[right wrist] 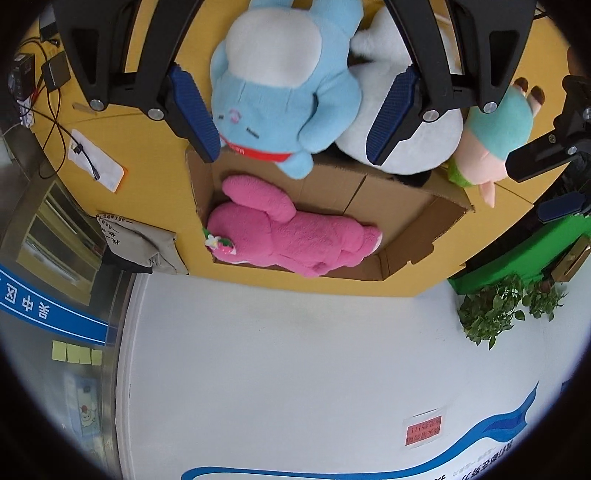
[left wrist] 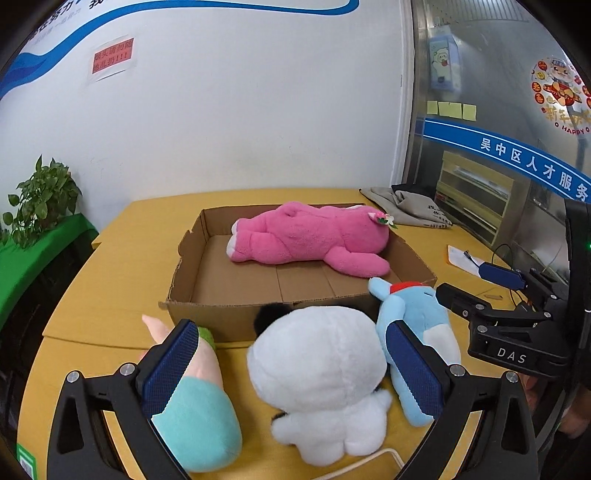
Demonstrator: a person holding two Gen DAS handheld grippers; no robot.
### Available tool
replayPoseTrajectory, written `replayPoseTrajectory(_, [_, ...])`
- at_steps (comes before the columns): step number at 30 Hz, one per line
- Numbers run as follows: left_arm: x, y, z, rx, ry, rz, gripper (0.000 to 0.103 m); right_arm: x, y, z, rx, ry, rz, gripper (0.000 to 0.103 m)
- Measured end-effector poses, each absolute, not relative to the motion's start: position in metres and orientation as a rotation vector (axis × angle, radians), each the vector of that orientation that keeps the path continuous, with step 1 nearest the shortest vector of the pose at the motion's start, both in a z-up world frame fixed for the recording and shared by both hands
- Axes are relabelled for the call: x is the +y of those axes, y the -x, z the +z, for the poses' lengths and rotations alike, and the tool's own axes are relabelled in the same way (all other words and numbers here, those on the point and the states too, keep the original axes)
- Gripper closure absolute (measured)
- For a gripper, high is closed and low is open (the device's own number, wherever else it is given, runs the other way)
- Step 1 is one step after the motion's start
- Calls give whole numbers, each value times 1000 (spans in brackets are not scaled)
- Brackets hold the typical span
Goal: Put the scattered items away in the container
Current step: 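Move both grippers toward the white plush beside the box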
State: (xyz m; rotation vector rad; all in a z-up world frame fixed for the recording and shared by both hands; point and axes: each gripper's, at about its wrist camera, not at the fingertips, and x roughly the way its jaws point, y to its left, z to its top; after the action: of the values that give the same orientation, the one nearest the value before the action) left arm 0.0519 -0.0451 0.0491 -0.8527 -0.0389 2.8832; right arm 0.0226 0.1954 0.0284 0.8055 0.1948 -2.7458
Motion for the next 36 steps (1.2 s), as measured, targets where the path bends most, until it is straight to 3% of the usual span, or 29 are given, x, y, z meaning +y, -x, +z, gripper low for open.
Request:
replayPoseTrajectory(17, [-38, -67, 34, -151, 830, 2905, 0, 207, -49, 16, 204, -790, -2756, 21])
replayPoseTrajectory(36, [-35, -51, 50, -143, 742, 2892, 0, 210, -43, 24, 186, -748, -2809, 21])
